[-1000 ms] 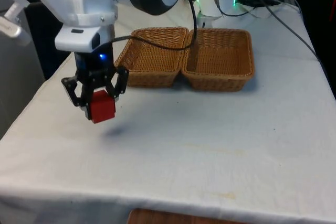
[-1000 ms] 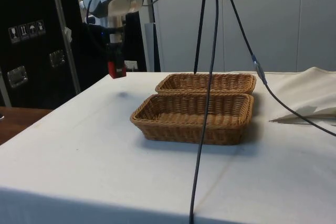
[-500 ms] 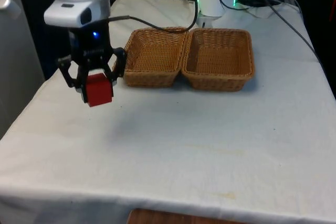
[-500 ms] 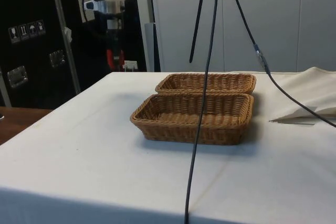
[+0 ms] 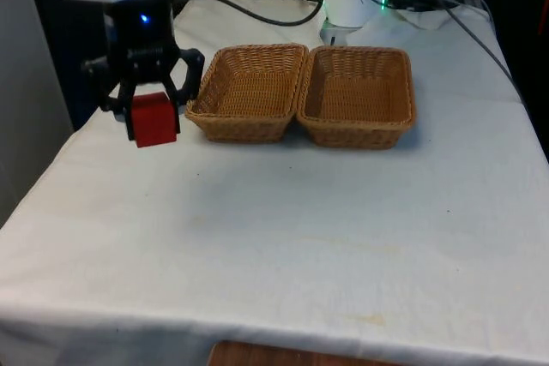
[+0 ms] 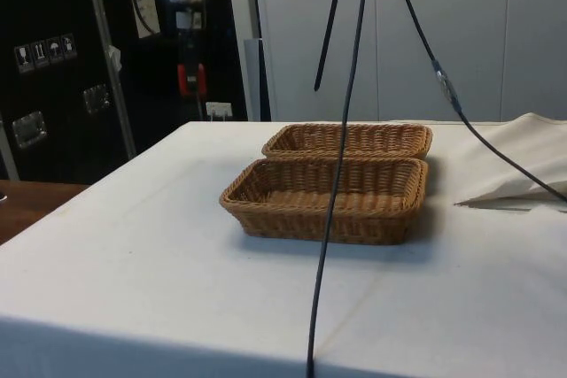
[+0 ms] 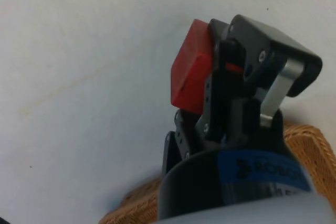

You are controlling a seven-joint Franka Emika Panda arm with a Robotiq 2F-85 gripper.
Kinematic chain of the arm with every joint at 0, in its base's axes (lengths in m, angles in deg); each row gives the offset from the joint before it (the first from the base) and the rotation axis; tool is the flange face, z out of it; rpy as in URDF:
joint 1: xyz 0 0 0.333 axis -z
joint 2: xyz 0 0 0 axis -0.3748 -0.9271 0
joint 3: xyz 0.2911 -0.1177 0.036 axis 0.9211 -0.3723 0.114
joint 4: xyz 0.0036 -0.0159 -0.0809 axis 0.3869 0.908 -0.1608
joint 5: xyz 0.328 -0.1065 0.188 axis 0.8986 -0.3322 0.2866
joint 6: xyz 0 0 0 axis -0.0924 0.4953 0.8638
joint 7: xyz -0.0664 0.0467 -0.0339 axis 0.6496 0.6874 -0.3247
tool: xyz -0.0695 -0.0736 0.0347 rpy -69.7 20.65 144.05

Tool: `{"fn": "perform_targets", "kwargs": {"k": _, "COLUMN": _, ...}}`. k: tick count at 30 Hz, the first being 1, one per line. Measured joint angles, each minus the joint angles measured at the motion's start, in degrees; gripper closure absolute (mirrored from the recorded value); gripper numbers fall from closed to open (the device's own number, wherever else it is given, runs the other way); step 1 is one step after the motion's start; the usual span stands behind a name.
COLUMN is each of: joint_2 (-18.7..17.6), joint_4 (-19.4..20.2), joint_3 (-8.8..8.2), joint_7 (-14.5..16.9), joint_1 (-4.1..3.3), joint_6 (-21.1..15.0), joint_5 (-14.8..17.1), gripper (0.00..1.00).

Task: Pick up the red cube and place it into the right basket.

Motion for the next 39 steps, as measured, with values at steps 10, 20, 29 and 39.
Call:
{"fn": "perform_targets", "kwargs": {"k": 10, "joint_2": 1.38, "joint_4": 0.0, "joint_3": -1.26, "joint_7": -3.61, "joint_1": -0.52, "joint_6": 1.32, "joint_5": 0.0, "gripper": 0.98}}
{"fn": "perform_targets", "kwargs": {"k": 20, "joint_2": 2.81, "joint_4": 0.0, "joint_3": -2.46, "joint_7": -7.45, "joint_1": -0.97, "joint_6": 2.81, "joint_5": 0.0, "gripper": 0.98}}
{"fn": "perform_targets", "kwargs": {"k": 29, "joint_2": 3.9, "joint_4": 0.06, "joint_3": -3.27, "joint_7": -10.89, "joint_1": -1.2, "joint_6": 3.95, "joint_5": 0.0, "gripper": 0.98}}
{"fn": "perform_targets", "kwargs": {"k": 39, "joint_2": 4.7, "joint_4": 0.17, "joint_3": -3.78, "joint_7": -14.27, "joint_1": -1.26, "joint_6": 5.9, "joint_5": 0.0, "gripper": 0.98}}
